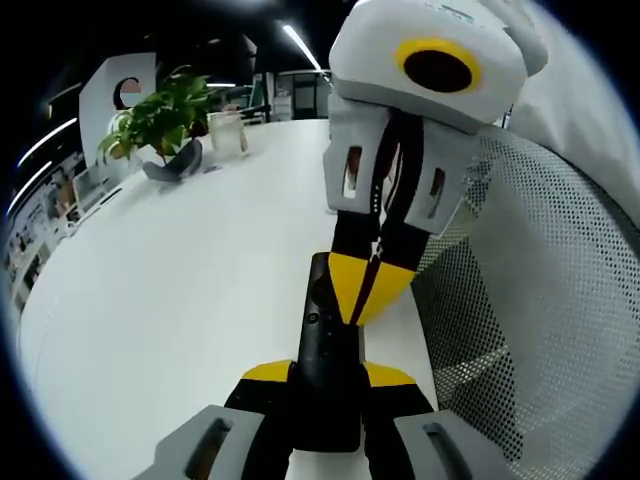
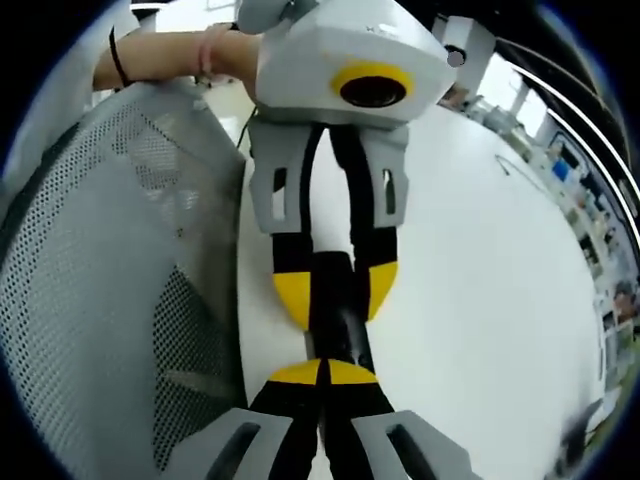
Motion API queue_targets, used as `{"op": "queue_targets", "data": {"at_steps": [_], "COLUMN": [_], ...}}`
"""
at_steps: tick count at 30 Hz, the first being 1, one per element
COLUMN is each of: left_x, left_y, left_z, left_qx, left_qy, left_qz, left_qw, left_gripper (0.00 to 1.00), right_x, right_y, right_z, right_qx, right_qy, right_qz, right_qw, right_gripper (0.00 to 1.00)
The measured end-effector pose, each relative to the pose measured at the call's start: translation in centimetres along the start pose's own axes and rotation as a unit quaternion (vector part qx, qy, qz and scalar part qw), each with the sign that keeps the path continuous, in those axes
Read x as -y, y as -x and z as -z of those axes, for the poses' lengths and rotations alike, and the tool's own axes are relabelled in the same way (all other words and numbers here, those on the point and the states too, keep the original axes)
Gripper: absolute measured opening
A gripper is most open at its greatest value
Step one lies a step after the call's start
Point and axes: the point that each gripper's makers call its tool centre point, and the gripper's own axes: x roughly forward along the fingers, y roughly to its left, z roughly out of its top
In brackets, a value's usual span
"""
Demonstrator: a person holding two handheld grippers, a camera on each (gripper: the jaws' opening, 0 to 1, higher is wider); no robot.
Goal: Press the specified remote control buttons in sequence, fully releasing each button before pressing the next.
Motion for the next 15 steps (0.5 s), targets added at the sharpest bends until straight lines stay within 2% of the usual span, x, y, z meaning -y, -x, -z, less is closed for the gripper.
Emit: {"op": "queue_targets", "data": {"at_steps": [2,4,5,6,7,10,15], "left_x": [0.0,0.0,-0.1,-0.1,-0.1,-0.1,-0.1], "left_y": [0.0,0.0,0.0,0.0,0.0,0.0,0.0], "left_z": [0.0,0.0,0.0,0.0,0.0,0.0,0.0], "left_qx": [0.0,0.0,-0.001,-0.001,0.0,0.002,0.001], "left_qy": [0.0,-0.002,-0.002,-0.003,-0.002,-0.002,-0.003], "left_qz": [0.0,0.0,0.0,-0.001,-0.001,-0.001,-0.001], "left_qw": [1.0,1.0,1.0,1.0,1.0,1.0,1.0], "left_gripper": [0.24,0.24,0.24,0.24,0.24,0.24,0.24], "right_x": [0.1,0.0,0.2,0.3,0.4,1.2,1.7], "right_y": [0.1,0.2,0.3,0.4,0.4,0.7,0.5], "right_z": [0.0,-0.2,-0.2,-0.2,-0.2,0.2,-0.1], "right_qx": [0.006,0.032,0.041,0.043,0.044,0.023,0.025], "right_qy": [-0.005,-0.049,-0.09,-0.098,-0.098,-0.063,-0.073], "right_qz": [-0.002,-0.015,-0.022,-0.023,-0.028,-0.003,-0.012], "right_qw": [1.0,0.9982,0.9948,0.994,0.9938,0.9977,0.997], "right_gripper": [0.0,0.0,0.0,0.0,0.0,0.0,0.0]}}
